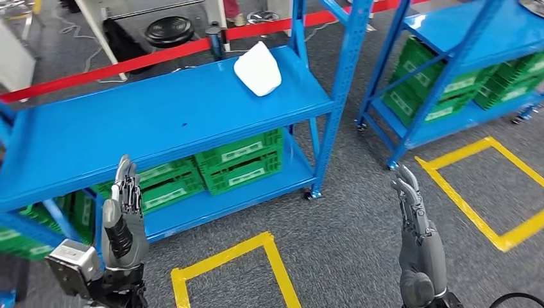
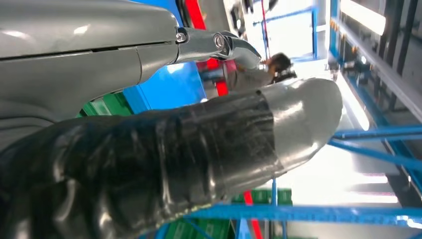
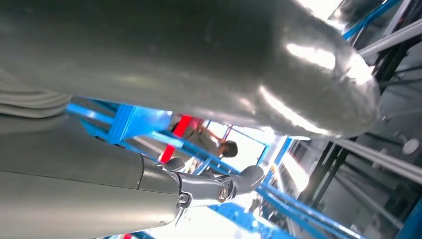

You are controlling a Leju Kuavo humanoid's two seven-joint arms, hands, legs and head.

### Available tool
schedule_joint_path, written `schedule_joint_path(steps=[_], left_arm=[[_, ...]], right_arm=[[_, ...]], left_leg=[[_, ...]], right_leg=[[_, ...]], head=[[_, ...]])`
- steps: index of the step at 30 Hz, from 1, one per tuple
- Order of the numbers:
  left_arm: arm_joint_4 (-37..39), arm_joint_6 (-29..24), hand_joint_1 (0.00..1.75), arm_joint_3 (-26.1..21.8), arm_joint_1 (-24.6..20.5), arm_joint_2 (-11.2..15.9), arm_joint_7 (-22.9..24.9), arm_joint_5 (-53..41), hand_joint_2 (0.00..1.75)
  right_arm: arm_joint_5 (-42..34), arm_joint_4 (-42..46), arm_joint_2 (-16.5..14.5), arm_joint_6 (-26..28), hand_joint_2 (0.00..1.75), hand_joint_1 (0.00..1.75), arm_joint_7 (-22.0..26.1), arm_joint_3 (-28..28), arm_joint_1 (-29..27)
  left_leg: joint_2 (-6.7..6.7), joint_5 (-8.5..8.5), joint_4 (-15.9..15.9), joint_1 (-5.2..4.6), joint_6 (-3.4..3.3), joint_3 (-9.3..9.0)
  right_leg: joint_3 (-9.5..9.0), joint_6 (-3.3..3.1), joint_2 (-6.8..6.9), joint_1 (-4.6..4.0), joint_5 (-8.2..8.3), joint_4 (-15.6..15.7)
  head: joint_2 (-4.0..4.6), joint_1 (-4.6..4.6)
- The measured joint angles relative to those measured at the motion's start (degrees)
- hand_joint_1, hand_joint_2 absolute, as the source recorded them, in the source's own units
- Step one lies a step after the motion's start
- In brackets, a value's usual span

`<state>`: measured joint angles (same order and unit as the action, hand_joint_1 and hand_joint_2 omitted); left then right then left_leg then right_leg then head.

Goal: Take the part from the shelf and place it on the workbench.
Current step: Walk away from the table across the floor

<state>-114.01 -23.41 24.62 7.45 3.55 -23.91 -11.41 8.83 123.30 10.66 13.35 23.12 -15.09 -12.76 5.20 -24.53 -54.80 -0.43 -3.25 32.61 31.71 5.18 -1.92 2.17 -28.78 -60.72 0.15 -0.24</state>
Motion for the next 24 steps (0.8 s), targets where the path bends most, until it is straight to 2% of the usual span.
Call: schedule_joint_path(steps=[1, 2, 3, 4, 5, 6, 7, 8, 9, 10, 11, 12, 13, 14, 15, 16, 17, 18, 19, 20, 21, 22, 24], left_arm=[[0.0, 0.0, 0.0, 0.0, 0.0, 0.0, 0.0, 0.0, 0.0], [0.0, 0.0, 0.0, 0.0, 0.0, 0.0, 0.0, 0.0, 0.0], [0.0, 0.0, 0.0, 0.0, 0.0, 0.0, 0.0, 0.0, 0.0], [-0.1, 0.0, 0.0, 0.0, 0.1, 0.0, 0.0, 0.0, 0.0], [-0.1, 0.0, 0.0, 0.0, 0.3, 0.0, 0.0, 0.0, 0.0], [-0.1, 0.0, 0.0, 0.0, 0.4, 0.0, 0.0, 0.0, 0.0], [-0.1, 0.0, 0.0, 0.1, 0.5, 0.0, 0.0, 0.0, 0.0], [-0.1, 0.0, 0.0, 0.1, 0.4, 0.0, 0.0, 0.0, 0.0], [-0.1, 0.0, 0.0, 0.1, 0.4, 0.0, 0.0, 0.0, 0.0], [0.0, 0.0, 0.0, 0.1, 0.4, 0.0, 0.0, 0.0, 0.0], [0.0, 0.0, 0.0, 0.1, 0.4, 0.0, 0.0, 0.0, 0.0], [0.0, 0.0, 0.0, 0.1, 0.5, 0.0, 0.0, 0.0, 0.0], [0.0, 0.0, 0.0, 0.1, 0.5, 0.0, 0.0, 0.0, 0.0], [0.0, 0.0, 0.0, 0.1, 0.5, 0.0, 0.0, 0.0, 0.0], [-0.1, 0.0, 0.0, 0.1, 0.4, 0.0, 0.0, 0.0, 0.0], [-0.1, 0.0, 0.0, 0.1, 0.4, 0.0, 0.0, 0.0, 0.0], [-0.2, 0.0, 0.0, 0.1, 0.3, 0.0, 0.0, 0.0, 0.0], [-0.3, 0.0, 0.0, 0.1, 0.2, 0.0, -0.1, 0.0, 0.0], [-0.3, 0.0, 0.0, 0.1, 0.3, 0.0, -0.1, 0.0, 0.0], [-0.4, 0.0, 0.0, 0.1, 0.4, 0.0, -0.1, 0.0, 0.0], [-0.4, 0.0, 0.0, 0.1, 0.5, 0.0, -0.1, 0.0, 0.0], [-0.4, 0.0, 0.0, 0.1, 0.5, 0.0, -0.1, 0.0, 0.0], [-0.5, 0.0, 0.0, 0.1, 0.4, -0.1, 0.0, 0.0, 0.0]], right_arm=[[0.0, 0.0, 0.0, 0.0, 0.0, 0.0, 0.0, 0.0, 0.0], [0.0, 0.1, 0.0, 0.0, 0.0, 0.0, 0.0, -0.1, -0.1], [0.0, 0.1, 0.0, 0.0, 0.0, 0.0, 0.0, -0.1, -0.1], [0.0, 0.1, 0.0, 0.0, 0.0, 0.0, 0.0, -0.1, -0.1], [0.0, 0.1, 0.0, 0.0, 0.0, 0.0, -0.1, -0.1, 0.0], [0.0, 0.2, 0.0, 0.0, 0.0, 0.0, -0.1, -0.1, 0.0], [0.0, 0.2, 0.0, 0.0, 0.0, 0.0, -0.1, -0.1, 0.1], [0.0, 0.2, 0.0, 0.0, 0.0, 0.0, -0.1, -0.1, 0.1], [0.0, 0.3, 0.0, 0.0, 0.0, 0.0, -0.1, -0.1, 0.0], [0.0, 0.3, 0.0, 0.0, 0.0, 0.0, 0.0, -0.1, 0.0], [0.0, 0.3, 0.0, 0.0, 0.0, 0.0, 0.0, -0.1, 0.0], [0.0, 0.3, 0.0, 0.0, 0.0, 0.0, 0.0, -0.1, 0.0], [0.0, 0.3, 0.0, 0.0, 0.0, 0.0, 0.0, -0.1, 0.0], [0.0, 0.3, 0.0, 0.0, 0.0, 0.0, -0.1, -0.1, 0.0], [0.0, 0.3, 0.0, 0.0, 0.0, 0.0, -0.1, -0.1, 0.0], [0.0, 0.4, 0.0, 0.0, 0.0, 0.0, 0.0, -0.1, 0.0], [0.0, 0.4, 0.0, 0.0, 0.0, 0.0, 0.0, -0.1, 0.1], [0.0, 0.4, 0.0, 0.0, 0.0, 0.0, 0.0, -0.1, 0.1], [0.0, 0.4, 0.0, 0.0, 0.0, 0.0, 0.0, -0.1, 0.1], [0.0, 0.4, 0.0, 0.0, 0.0, 0.0, 0.0, -0.1, 0.1], [0.0, 0.4, 0.0, 0.0, 0.0, 0.0, 0.0, -0.1, 0.1], [0.0, 0.5, 0.0, 0.0, 0.0, 0.0, 0.0, -0.1, 0.1], [0.0, 0.5, 0.1, 0.0, 0.0, 0.0, 0.0, -0.1, 0.0]], left_leg=[[0.81, -0.03, -0.8, 0.02, 0.4, 0.6], [1.49, 0.1, -1.2, 0.02, 0.75, 1.23], [2.14, 0.37, -1.5, 0.02, 1.06, 1.86], [2.74, 0.62, -1.7, 0.17, 1.27, 2.45], [2.47, 0.57, -1.9, 0.26, 1.53, 3.06], [1.23, -0.03, -2.9, 0.29, 1.83, 3.84], [-0.57, -1.22, -5.0, 0.34, 2.11, 4.97], [-2.69, -2.89, -8.2, 0.38, 2.39, 6.48], [-4.2, -4.73, -12.3, 0.47, 2.62, 8.23], [-4.86, -6.23, -16.1, 0.59, 2.71, 9.9], [-5.12, -7.03, -18.7, 0.62, 2.63, 10.91], [-5.22, -6.9, -19.1, 0.56, 2.35, 10.81], [-5.34, -5.85, -17.3, 0.38, 1.86, 9.45], [-5.73, -4.24, -13.5, 0.02, 1.13, 7.0], [-6.81, -3.01, -9.0, -0.55, 0.19, 4.22], [-8.08, -2.33, -5.0, -1.18, -0.6, 1.9], [-9.05, -2.18, -2.4, -1.74, -1.18, 0.45], [-9.58, -2.46, -1.0, -2.14, -1.53, -0.11], [-9.19, -2.47, -0.4, -2.31, -1.65, -0.24], [-8.39, -2.03, 0.4, -2.08, -1.75, -0.7], [-7.69, -1.49, 1.2, -1.83, -1.77, -1.26], [-7.0, -0.83, 2.0, -1.52, -1.79, -1.83], [-5.76, 0.01, 2.7, -1.16, -1.66, -2.25]], right_leg=[[-1.55, -0.1, -1.35, 0.33, 0.63, 2.8], [-2.27, -0.44, -2.35, 0.5, 0.69, 4.3], [-2.39, -1.04, -2.54, 0.4, 0.54, 4.5], [-2.32, -1.7, -1.86, 0.32, 0.66, 4.3], [-2.06, -2.1, -1.06, 0.21, 0.78, 4.1], [-1.95, -2.52, -0.32, 0.11, 0.89, 4.0], [-1.87, -2.88, 0.44, 0.06, 0.98, 4.0], [-1.8, -3.18, 1.19, -0.08, 1.06, 4.0], [-1.71, -3.39, 1.91, -0.24, 1.12, 4.0], [-1.59, -3.46, 2.68, -0.39, 1.17, 4.1], [-1.5, -3.52, 3.43, -0.55, 1.2, 4.1], [-1.46, -3.55, 4.19, -0.74, 1.21, 4.1], [-1.52, -3.56, 4.91, -0.97, 1.22, 4.1], [-1.68, -3.58, 5.58, -1.2, 1.22, 4.2], [-1.93, -3.61, 6.18, -1.28, 1.25, 4.4], [-2.14, -3.56, 6.75, -1.39, 1.31, 4.7], [-2.27, -3.44, 7.33, -1.39, 1.4, 5.0], [-2.36, -3.28, 8.0, -1.35, 1.5, 5.3], [-2.46, -3.03, 8.76, -1.42, 1.61, 5.6], [-2.47, -2.82, 9.18, -1.41, 1.65, 5.7], [-2.4, -2.64, 8.64, -1.43, 1.4, 5.5], [-1.9, -2.46, 7.27, -1.44, 0.51, 4.2], [0.84, -2.06, 3.73, -1.29, -2.93, -2.3]], head=[[0.0, -0.34], [0.0, -0.46], [0.0, -0.41], [0.0, -0.11], [0.0, 0.14], [0.0, 0.48], [0.0, 0.87], [0.0, 1.22], [0.0, 1.62], [0.0, 1.86], [0.0, 2.08], [0.0, 2.37], [0.0, 2.64], [0.0, 2.79], [0.0, 2.83], [0.0, 2.74], [0.0, 2.74], [0.0, 2.78], [0.0, 2.85], [0.0, 3.03], [0.0, 3.05], [-0.01, 2.96], [-0.01, 2.19]])
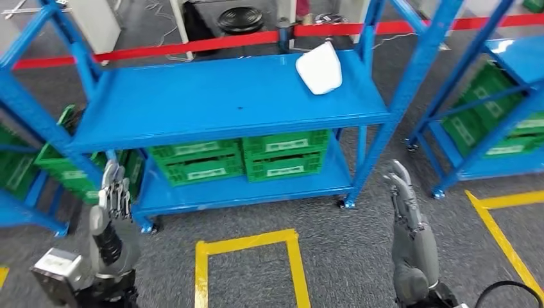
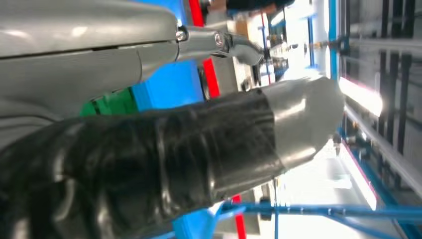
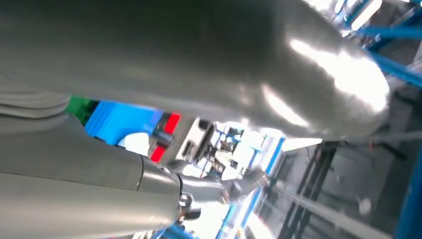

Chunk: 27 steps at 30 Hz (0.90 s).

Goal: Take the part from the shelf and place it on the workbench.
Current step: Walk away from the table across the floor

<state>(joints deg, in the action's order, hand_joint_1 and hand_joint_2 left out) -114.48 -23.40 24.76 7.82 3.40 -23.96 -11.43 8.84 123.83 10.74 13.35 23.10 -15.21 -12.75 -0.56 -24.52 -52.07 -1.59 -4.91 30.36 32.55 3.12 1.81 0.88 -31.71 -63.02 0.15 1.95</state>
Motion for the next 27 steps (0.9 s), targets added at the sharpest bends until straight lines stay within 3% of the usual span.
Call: schedule_joint_path(steps=[2, 3, 4, 6, 7, 9, 11, 13, 14, 16, 17, 18, 19, 20, 22, 24, 25, 26, 27], left_arm=[[0.1, 0.0, 0.0, 0.0, 0.0, -0.1, 0.0, 0.0, 0.0], [0.1, 0.0, 0.0, 0.0, 0.0, -0.1, 0.0, 0.0, 0.0], [0.2, 0.0, 0.0, 0.0, 0.1, -0.1, 0.0, 0.0, 0.0], [0.2, 0.0, 0.0, 0.0, 0.1, -0.1, 0.0, 0.0, 0.0], [0.2, 0.0, 0.0, 0.0, 0.1, -0.1, 0.1, 0.0, 0.0], [0.2, 0.0, 0.0, 0.0, 0.1, -0.1, 0.0, 0.0, 0.0], [0.2, 0.0, 0.0, 0.1, 0.1, -0.1, 0.0, 0.0, 0.0], [0.2, -0.1, 0.0, 0.1, 0.2, -0.1, 0.0, 0.0, 0.0], [0.2, -0.1, 0.0, 0.1, 0.1, -0.1, 0.0, 0.0, 0.0], [0.2, -0.1, 0.0, 0.1, 0.0, -0.1, 0.0, 0.0, 0.0], [0.2, -0.1, 0.0, 0.1, 0.1, -0.1, 0.0, 0.0, 0.0], [0.3, -0.1, 0.0, 0.1, 0.1, -0.1, 0.0, 0.0, 0.0], [0.3, -0.1, 0.0, 0.1, 0.1, -0.1, 0.0, 0.0, 0.0], [0.3, -0.1, 0.0, 0.1, 0.1, -0.1, 0.0, 0.0, 0.0], [0.2, -0.1, 0.0, 0.1, 0.1, -0.1, 0.0, 0.1, 0.0], [0.2, -0.1, 0.0, 0.1, -0.1, -0.1, 0.0, 0.0, 0.0], [0.2, -0.1, 0.0, 0.1, -0.1, -0.1, 0.0, 0.0, 0.0], [0.1, -0.1, 0.0, 0.1, -0.1, -0.1, -0.1, 0.0, 0.0], [0.1, -0.1, 0.0, 0.1, 0.0, -0.1, -0.1, 0.0, 0.0]], right_arm=[[0.0, 0.0, 0.1, 0.0, 0.0, 0.0, 0.0, 0.0, -0.2], [0.0, 0.0, 0.1, 0.0, 0.0, 0.0, 0.0, 0.0, -0.2], [0.0, 0.0, 0.1, 0.0, 0.0, 0.0, 0.0, 0.0, -0.2], [0.0, 0.0, 0.1, 0.0, 0.0, 0.0, 0.0, 0.0, -0.2], [0.0, 0.0, 0.1, 0.0, 0.0, 0.0, 0.0, 0.0, -0.2], [0.2, 0.0, 0.1, -0.1, 0.0, 0.0, 0.0, 0.0, -0.2], [0.9, 0.0, 0.1, -0.3, 0.0, 0.0, 0.0, 0.0, -0.1], [1.8, 0.0, 0.1, -0.6, 0.0, 0.0, -0.2, -0.1, 0.1], [2.0, 0.1, 0.1, -0.6, 0.0, 0.0, -0.3, -0.2, 0.1], [2.3, 0.2, 0.1, -0.6, 0.0, 0.0, -0.4, -0.3, 0.1], [2.3, 0.2, 0.1, -0.7, 0.0, 0.0, -0.4, -0.4, 0.1], [2.4, 0.2, 0.1, -0.7, 0.0, 0.0, -0.4, -0.5, 0.1], [2.4, 0.2, 0.1, -0.7, 0.0, 0.0, -0.4, -0.6, 0.1], [2.5, 0.2, 0.1, -0.7, 0.0, 0.0, -0.4, -0.6, 0.1], [2.5, 0.3, 0.1, -0.7, 0.0, 0.0, -0.4, -0.8, 0.1], [2.6, 0.3, 0.1, -0.7, 0.0, 0.0, -0.4, -0.9, 0.1], [2.6, 0.3, 0.1, -0.6, 0.0, 0.0, -0.4, -0.9, 0.1], [2.6, 0.3, 0.1, -0.6, 0.0, 0.0, -0.4, -1.0, 0.2], [2.6, 0.4, 0.2, -0.6, 0.0, 0.0, -0.4, -1.0, 0.4]], left_leg=[[1.36, 0.14, -0.3, 0.08, 0.0, 0.3], [2.07, 0.1, -0.5, 0.11, 0.05, 0.44], [2.76, 0.04, -0.8, 0.17, 0.16, 0.52], [4.02, -0.23, -1.5, 0.32, 0.58, 0.64], [4.69, -0.55, -2.0, 0.26, 0.92, 1.13], [5.75, -1.18, -2.7, 0.14, 1.5, 2.2], [6.47, -1.47, -3.0, 0.28, 1.86, 2.89], [5.1, -2.55, -5.0, 0.41, 2.43, 3.87], [3.79, -3.95, -7.7, 0.54, 2.84, 5.18], [1.44, -7.65, -15.7, 1.03, 3.64, 9.45], [0.97, -8.83, -19.2, 1.29, 3.85, 11.52], [0.74, -8.99, -21.0, 1.46, 3.87, 12.75], [0.57, -7.97, -20.5, 1.53, 3.7, 12.72], [0.23, -6.08, -17.7, 1.45, 3.29, 11.4], [-2.59, -2.07, -8.6, 0.57, 1.67, 6.6], [-5.07, -0.79, -2.9, -0.32, 0.54, 3.06], [-5.01, -0.97, -1.8, -0.49, 0.45, 2.23], [-4.1, -1.18, -1.1, -0.42, 0.45, 1.46], [-3.21, -1.14, -0.2, -0.23, 0.35, 0.53]], right_leg=[[3.36, 0.51, -1.25, 0.16, -2.85, -7.3], [4.03, 0.75, -1.32, 0.23, -2.79, -8.6], [3.6, 0.95, -1.34, 0.34, -1.57, -7.4], [0.33, 1.32, -1.87, 0.72, 2.38, 0.0], [-1.62, 1.24, -2.42, 0.91, 3.62, 3.9], [-3.4, 0.38, -3.09, 1.02, 4.16, 7.7], [-3.58, -0.81, -2.31, 0.94, 4.07, 8.0], [-3.92, -1.53, -1.24, 1.05, 4.16, 8.0], [-4.01, -1.78, -0.68, 1.14, 4.2, 8.1], [-4.13, -1.93, 0.38, 1.04, 3.97, 8.1], [-4.21, -1.89, 0.96, 1.03, 3.8, 8.1], [-4.39, -1.8, 1.59, 1.02, 3.58, 8.1], [-4.75, -1.7, 2.27, 1.0, 3.3, 8.1], [-5.3, -1.62, 2.96, 0.95, 3.0, 8.3], [-6.64, -1.37, 4.37, 0.84, 2.33, 9.2], [-8.26, -0.71, 5.64, 0.79, 1.77, 10.7], [-9.4, -0.23, 6.25, 0.77, 1.91, 10.9], [-10.48, 0.22, 6.68, 0.82, 2.27, 11.1], [-11.19, 0.53, 6.28, 0.94, 2.37, 10.9]], head=[[0.01, -0.84], [0.01, -1.1], [0.0, -1.35], [0.0, -1.97], [0.0, -2.35], [0.01, -2.48], [0.0, -2.1], [0.0, -1.75], [0.0, -1.49], [0.01, -0.81], [0.0, -0.59], [0.0, -0.36], [0.0, -0.1], [0.0, 0.13], [0.01, 0.52], [0.0, 0.66], [0.0, 0.66], [0.0, 0.67], [0.01, 0.61]])
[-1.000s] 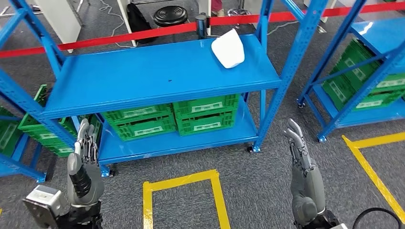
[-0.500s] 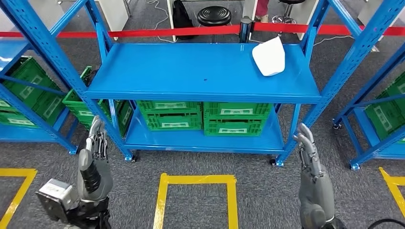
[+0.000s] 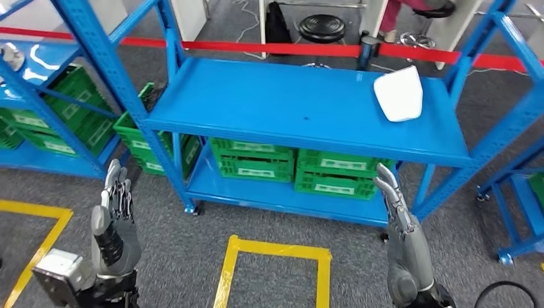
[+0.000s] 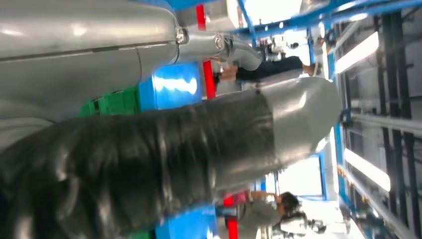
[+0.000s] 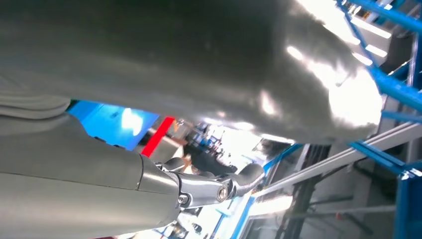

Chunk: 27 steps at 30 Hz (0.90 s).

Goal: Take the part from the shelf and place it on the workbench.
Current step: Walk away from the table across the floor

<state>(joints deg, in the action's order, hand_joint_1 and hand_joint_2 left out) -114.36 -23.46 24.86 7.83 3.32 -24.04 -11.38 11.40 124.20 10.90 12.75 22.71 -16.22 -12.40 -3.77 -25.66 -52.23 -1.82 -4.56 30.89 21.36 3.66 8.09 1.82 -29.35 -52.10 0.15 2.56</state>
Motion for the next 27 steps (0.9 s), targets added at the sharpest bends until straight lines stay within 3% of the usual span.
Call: schedule_joint_path(steps=[2, 4, 6, 7, 8, 10, 12, 15, 17, 20, 21, 22, 23, 25, 27], left_arm=[[0.0, 0.0, 0.0, 0.0, -0.1, -0.1, -0.1, 0.0, 0.0], [0.1, 0.1, 0.0, 0.1, -0.4, -0.1, -0.1, 0.0, 0.0], [0.3, 0.1, 0.0, 0.1, -0.4, -0.1, -0.1, 0.0, 0.0], [0.4, 0.1, 0.0, 0.1, -0.4, -0.2, -0.1, 0.0, 0.0], [0.5, 0.1, 0.0, 0.1, -0.4, -0.2, -0.1, 0.0, 0.0], [0.6, 0.1, 0.0, 0.1, -0.3, -0.2, -0.1, 0.0, 0.0], [0.6, 0.1, 0.0, 0.1, -0.2, -0.2, -0.1, 0.0, 0.0], [0.5, 0.1, 0.0, 0.1, 0.0, -0.2, -0.2, -0.2, 0.0], [0.3, 0.0, 0.0, 0.1, 0.0, -0.2, -0.3, -0.6, 0.0], [0.1, 0.0, 0.0, 0.2, 0.0, -0.2, -0.2, -1.1, 0.0], [0.2, 0.0, 0.0, 0.2, 0.0, -0.2, -0.2, -1.2, 0.0], [0.2, -0.1, 0.0, 0.2, 0.0, -0.2, -0.2, -1.2, 0.0], [0.2, -0.2, 0.0, 0.2, 0.0, -0.2, -0.1, -1.2, 0.0], [0.1, -0.4, 0.0, 0.2, 0.0, -0.2, -0.1, -1.3, 0.0], [0.1, -0.5, 0.0, 0.2, 0.1, -0.2, -0.1, -1.4, 0.0]], right_arm=[[-0.2, 0.1, 0.1, 0.0, 0.0, 0.0, 0.1, -0.1, 0.3], [-0.6, 0.2, 0.3, 0.0, 0.0, 0.0, 0.1, -0.2, 0.2], [-0.9, 0.2, 0.3, 0.1, 0.0, 0.0, 0.1, -0.3, 0.0], [-1.0, 0.2, 0.4, 0.1, 0.0, 0.0, 0.1, -0.3, -0.1], [-1.1, 0.2, 0.4, 0.1, 0.0, 0.0, 0.1, -0.4, -0.1], [-1.3, 0.2, 0.5, 0.1, 0.0, 0.0, 0.2, -0.4, -0.1], [-1.4, 0.2, 0.6, 0.2, 0.0, 0.0, 0.2, -0.4, -0.1], [-1.8, 0.4, 0.6, 0.3, 0.0, 0.0, 0.3, -0.5, -0.2], [-2.1, 0.5, 0.6, 0.3, 0.0, 0.0, 0.4, -0.5, -0.1], [-2.6, 0.5, 0.6, 0.3, 0.0, 0.0, 0.5, -0.5, -0.1], [-2.9, 0.5, 0.6, 0.3, 0.0, 0.0, 0.5, -0.5, -0.1], [-3.2, 0.5, 0.6, 0.3, 0.0, 0.0, 0.6, -0.5, -0.1], [-3.6, 0.5, 0.6, 0.2, 0.0, 0.0, 0.6, -0.5, -0.2], [-4.2, 0.5, 0.6, 0.2, 0.0, 0.0, 0.6, -0.5, -0.1], [-4.4, 0.5, 0.6, 0.2, 0.0, 0.0, 0.7, -0.4, -0.1]], left_leg=[[1.41, 0.19, 1.2, 0.41, -0.36, -2.09], [2.48, 0.03, 1.5, 0.58, -0.55, -3.44], [3.69, -0.55, 1.4, 0.61, -0.43, -4.15], [4.25, -0.98, 1.3, 0.68, -0.27, -4.48], [4.75, -1.46, 1.2, 0.82, -0.01, -4.75], [5.48, -2.68, 0.5, 1.08, 0.8, -5.56], [5.88, -4.03, -0.3, 1.07, 1.59, -6.25], [5.68, -5.09, -1.6, 1.08, 2.5, -5.89], [4.97, -6.51, -5.0, 1.29, 3.25, -3.9], [4.1, -10.83, -16.3, 1.73, 4.16, 3.67], [4.04, -11.4, -19.0, 1.78, 4.12, 5.92], [4.02, -10.76, -19.7, 1.77, 3.81, 7.24], [4.02, -8.94, -18.1, 1.65, 3.24, 7.49], [4.06, -3.11, -10.3, 0.91, 1.14, 5.48], [4.34, -0.24, -4.9, -0.21, -0.79, 3.67]], right_leg=[[0.98, 0.21, -3.33, 0.17, -1.46, -3.2], [5.49, 0.29, -6.81, 0.19, -5.0, -10.7], [10.12, 0.79, -7.64, 0.15, -7.1, -16.6], [11.31, 1.11, -7.69, 0.2, -6.53, -16.6], [11.45, 1.41, -7.69, 0.31, -4.68, -14.5], [9.98, 1.9, -7.68, 0.56, 0.65, -7.2], [8.75, 1.13, -7.48, 0.55, 2.7, -3.1], [8.05, -0.92, -7.47, 0.51, 3.13, -3.4], [7.9, -1.67, -7.46, 0.48, 3.18, -3.7], [8.14, -2.06, -7.49, 0.26, 3.06, -3.7], [8.13, -2.13, -7.51, 0.15, 2.92, -3.7], [8.02, -2.2, -7.54, -0.02, 2.73, -3.7], [7.79, -2.27, -7.57, -0.28, 2.52, -3.7], [7.25, -2.47, -7.63, -0.76, 2.09, -3.4], [6.6, -2.27, -7.79, -0.93, 1.81, -2.8]], head=[[-0.01, -0.38], [-0.01, -1.33], [0.0, -2.16], [0.0, -2.4], [0.0, -2.62], [0.0, -3.16], [0.0, -3.76], [-0.01, -3.3], [-0.01, -2.49], [-0.01, -1.55], [0.0, -1.31], [0.0, -0.98], [0.0, -0.61], [-0.01, 0.02], [-0.01, -0.17]])
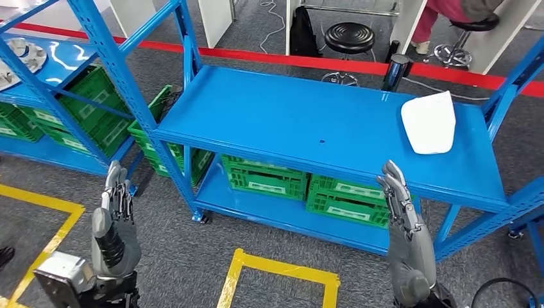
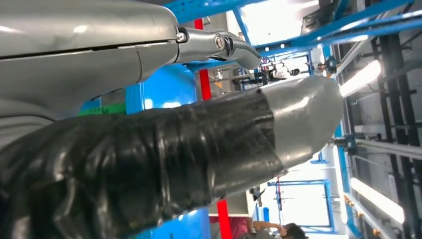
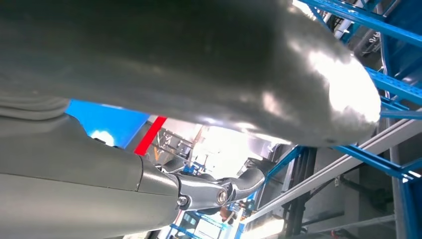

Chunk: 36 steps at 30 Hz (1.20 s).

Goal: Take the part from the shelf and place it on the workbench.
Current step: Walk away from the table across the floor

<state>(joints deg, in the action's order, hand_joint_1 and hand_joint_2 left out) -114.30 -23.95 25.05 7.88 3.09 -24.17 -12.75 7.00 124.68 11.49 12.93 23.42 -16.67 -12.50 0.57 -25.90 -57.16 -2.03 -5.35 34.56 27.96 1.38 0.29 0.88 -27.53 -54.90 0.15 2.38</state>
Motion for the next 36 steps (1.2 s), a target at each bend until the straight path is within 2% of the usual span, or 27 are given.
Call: schedule_joint_path(steps=[1, 2, 4, 5, 6, 8, 9, 10, 11, 12, 13, 15, 16, 18, 20, 21, 23, 24, 25, 26, 27, 29, 30, 31, 33, 34, 36], left_arm=[[0.0, 0.0, 0.0, 0.0, 0.0, 0.0, 0.0, 0.0, 0.0], [-0.1, -0.1, 0.0, 0.0, 0.0, 0.0, 0.0, 0.0, 0.0], [-0.1, -0.1, 0.0, 0.0, 0.0, 0.0, -0.1, -0.1, 0.0], [-0.2, -0.1, 0.0, 0.1, -0.1, -0.1, -0.1, -0.1, 0.0], [-0.2, -0.1, 0.0, 0.1, -0.1, -0.1, -0.1, -0.1, 0.0], [-0.1, 0.0, 0.0, 0.1, -0.1, -0.1, -0.2, -0.1, 0.0], [0.0, 0.0, 0.0, 0.2, -0.1, -0.1, -0.2, -0.1, 0.0], [0.0, 0.0, 0.0, 0.2, -0.1, -0.1, -0.2, 0.0, 0.0], [0.1, 0.0, 0.0, 0.2, -0.1, -0.1, -0.2, 0.0, 0.0], [0.1, 0.0, 0.0, 0.2, -0.1, -0.1, -0.2, 0.0, 0.0], [0.2, 0.0, 0.0, 0.2, -0.1, -0.1, -0.2, 0.0, 0.0], [0.2, 0.0, 0.0, 0.2, -0.1, -0.1, -0.3, 0.1, 0.0], [0.2, -0.1, 0.0, 0.2, -0.1, -0.1, -0.3, 0.2, 0.0], [0.2, -0.1, 0.0, 0.3, -0.1, -0.1, -0.4, 0.2, 0.0], [0.2, -0.2, 0.0, 0.3, -0.1, -0.1, -0.5, 0.2, 0.0], [0.2, -0.2, 0.0, 0.3, -0.1, -0.1, -0.5, 0.2, 0.0], [0.2, -0.3, 0.0, 0.3, -0.1, -0.1, -0.5, 0.2, 0.0], [0.2, -0.3, 0.0, 0.3, -0.1, -0.1, -0.5, 0.2, 0.0], [0.3, -0.3, 0.0, 0.3, -0.1, -0.1, -0.5, 0.2, 0.0], [0.3, -0.3, 0.0, 0.3, -0.1, -0.1, -0.5, 0.2, 0.0], [0.3, -0.3, 0.0, 0.3, -0.1, -0.1, -0.5, 0.2, 0.0], [0.3, -0.3, 0.0, 0.3, -0.1, -0.1, -0.5, 0.3, 0.0], [0.2, -0.3, 0.0, 0.3, -0.1, -0.1, -0.6, 0.3, 0.0], [0.2, -0.3, 0.0, 0.3, -0.2, -0.1, -0.6, 0.3, 0.0], [0.1, -0.3, 0.0, 0.3, -0.2, -0.1, -0.7, 0.3, 0.0], [0.0, -0.3, 0.0, 0.3, -0.2, -0.1, -0.7, 0.3, 0.0], [-0.1, -0.2, 0.0, 0.4, -0.3, -0.2, -0.8, 0.3, 0.0]], right_arm=[[-0.1, 0.0, 0.0, 0.0, 0.0, 0.0, 0.0, 0.0, 0.0], [-0.4, -0.1, 0.0, -0.1, 0.0, 0.0, 0.1, 0.0, 0.0], [-0.8, -0.1, 0.0, -0.2, 0.0, 0.0, 0.4, 0.1, 0.0], [-1.0, 0.0, 0.0, -0.2, 0.0, 0.0, 0.5, 0.1, 0.0], [-1.2, -0.1, 0.0, -0.2, 0.0, 0.0, 0.6, 0.2, 0.1], [-1.4, -0.1, 0.1, -0.2, 0.0, 0.0, 0.8, 0.3, 0.0], [-1.5, -0.2, 0.1, -0.3, 0.0, 0.0, 0.8, 0.4, -0.1], [-1.5, -0.2, 0.1, -0.3, 0.0, 0.0, 0.8, 0.4, -0.2], [-1.6, -0.3, 0.1, -0.4, 0.0, 0.0, 0.8, 0.5, -0.2], [-1.6, -0.3, 0.1, -0.4, 0.0, 0.0, 0.8, 0.5, -0.2], [-1.6, -0.3, 0.1, -0.4, 0.0, 0.0, 0.8, 0.5, -0.2], [-1.6, -0.3, 0.1, -0.5, 0.0, 0.0, 0.8, 0.5, -0.2], [-1.5, -0.3, 0.1, -0.5, 0.0, 0.0, 0.7, 0.6, -0.2], [-1.5, -0.3, 0.1, -0.5, 0.0, 0.0, 0.7, 0.6, -0.2], [-1.4, -0.3, 0.1, -0.5, 0.0, 0.0, 0.7, 0.6, -0.2], [-1.4, -0.3, 0.1, -0.5, 0.0, 0.0, 0.7, 0.6, -0.2], [-1.4, -0.3, 0.1, -0.5, 0.0, 0.0, 0.7, 0.6, -0.2], [-1.4, -0.3, 0.1, -0.5, 0.0, 0.0, 0.7, 0.6, -0.2], [-1.4, -0.3, 0.1, -0.5, 0.0, 0.0, 0.7, 0.6, -0.2], [-1.4, -0.4, 0.1, -0.5, 0.0, 0.0, 0.7, 0.6, -0.2], [-1.4, -0.3, 0.1, -0.6, 0.0, 0.0, 0.7, 0.6, -0.2], [-1.4, -0.3, 0.1, -0.6, 0.0, 0.0, 0.7, 0.6, -0.2], [-1.3, -0.3, 0.1, -0.6, 0.0, 0.0, 0.7, 0.6, -0.2], [-1.3, -0.3, 0.1, -0.6, 0.0, 0.0, 0.7, 0.6, -0.1], [-1.3, -0.4, 0.1, -0.6, 0.0, 0.0, 0.6, 0.6, -0.1], [-1.3, -0.4, 0.1, -0.6, 0.0, 0.0, 0.5, 0.6, -0.2], [-1.3, -0.3, 0.1, -0.6, 0.0, 0.0, 0.5, 0.6, -0.1]], left_leg=[[0.17, 0.3, 1.1, -0.46, -0.62, -0.37], [0.32, 0.15, 1.3, -0.69, -0.83, -0.69], [0.33, 1.44, 3.3, -0.31, -0.74, -2.17], [0.25, 1.94, 4.1, -0.03, -0.52, -2.94], [0.15, 2.2, 4.7, 0.23, -0.24, -3.47], [-0.02, 1.89, 4.7, 0.14, -0.09, -3.82], [-0.05, 1.6, 4.6, 0.06, -0.06, -3.87], [-0.07, 1.29, 4.4, -0.03, -0.02, -4.0], [-0.07, 0.99, 4.3, -0.1, 0.05, -4.23], [-0.07, 0.68, 4.2, -0.14, 0.15, -4.57], [-0.08, 0.33, 4.1, -0.19, 0.3, -4.92], [-0.11, -0.41, 3.6, -0.55, 0.69, -5.11], [-0.15, -0.65, 3.3, -0.72, 0.84, -4.98], [-0.36, -0.91, 2.9, -0.83, 1.07, -4.65], [-0.45, -2.18, 1.1, -0.6, 1.92, -3.68], [-0.44, -3.55, -1.6, -0.27, 2.57, -2.39], [-0.46, -6.8, -9.6, 0.68, 3.74, 1.73], [-0.5, -7.82, -13.4, 1.12, 4.05, 3.86], [-0.53, -7.87, -15.4, 1.41, 4.14, 5.27], [-0.53, -6.79, -15.1, 1.56, 4.02, 5.6], [-0.42, -4.72, -12.5, 1.54, 3.6, 4.76], [0.5, -0.18, -3.8, 1.02, 1.79, 1.07], [1.01, 1.1, -0.3, 0.69, 0.91, -0.69], [1.42, 1.64, 1.7, 0.33, 0.24, -1.83], [1.48, 1.77, 3.0, -0.14, -0.28, -2.82], [1.19, 2.06, 4.3, 0.01, -0.48, -3.49], [0.27, 2.69, 7.2, 0.51, -0.69, -5.25]], right_leg=[[-0.15, 0.26, -0.08, 0.14, -0.11, 0.3], [-0.4, 0.58, -0.15, 0.12, -0.19, 0.5], [-0.22, 0.95, -0.18, -0.05, -0.67, 0.3], [0.38, 1.07, -0.22, -0.23, -1.42, -1.0], [1.69, 1.22, -0.26, -0.29, -2.7, -3.6], [6.06, 1.58, -0.29, -0.14, -5.84, -11.6], [8.15, 1.76, -0.28, -0.07, -6.71, -15.0], [9.38, 1.89, -0.26, -0.04, -6.47, -16.4], [9.5, 1.96, -0.25, -0.04, -5.08, -15.7], [8.57, 1.96, -0.21, -0.04, -2.85, -12.8], [7.0, 1.9, 0.03, -0.04, -0.37, -8.6], [4.08, 1.38, 0.51, -0.07, 2.36, -1.9], [3.35, 0.98, 0.62, -0.1, 2.64, -0.4], [3.03, 0.2, 0.23, 0.01, 2.56, -0.2], [2.95, -0.25, -0.1, 0.33, 2.58, -0.1], [2.86, -0.43, -0.27, 0.51, 2.56, -0.1], [2.84, -0.64, -0.59, 0.52, 2.49, -0.1], [2.84, -0.66, -0.79, 0.53, 2.44, -0.1], [2.8, -0.65, -1.0, 0.53, 2.38, -0.1], [2.7, -0.63, -1.24, 0.49, 2.3, -0.1], [2.52, -0.6, -1.51, 0.37, 2.23, 0.0], [2.06, -0.48, -2.0, 0.2, 2.2, 0.3], [1.95, -0.31, -2.31, 0.32, 2.26, 0.6], [1.97, -0.04, -2.56, 0.6, 2.34, 0.8], [2.01, 0.69, -3.13, 1.11, 2.64, 1.5], [2.12, 0.87, -3.14, 1.12, 2.67, 1.6], [3.1, 1.17, -2.49, 0.79, 1.57, -0.2]], head=[[0.01, 0.04], [0.01, 0.15], [0.01, 0.73], [0.01, 0.58], [0.01, 0.23], [0.01, -0.58], [0.01, -0.88], [0.01, -1.14], [0.01, -1.43], [0.01, -1.78], [0.01, -2.14], [0.01, -2.76], [0.01, -2.82], [0.01, -2.64], [0.01, -2.44], [0.01, -2.24], [0.01, -1.69], [0.01, -1.49], [0.01, -1.34], [0.01, -1.13], [0.01, -0.9], [0.0, -0.61], [0.0, -0.72], [0.0, -0.69], [0.01, -0.33], [0.0, 0.18], [-0.01, 0.25]])
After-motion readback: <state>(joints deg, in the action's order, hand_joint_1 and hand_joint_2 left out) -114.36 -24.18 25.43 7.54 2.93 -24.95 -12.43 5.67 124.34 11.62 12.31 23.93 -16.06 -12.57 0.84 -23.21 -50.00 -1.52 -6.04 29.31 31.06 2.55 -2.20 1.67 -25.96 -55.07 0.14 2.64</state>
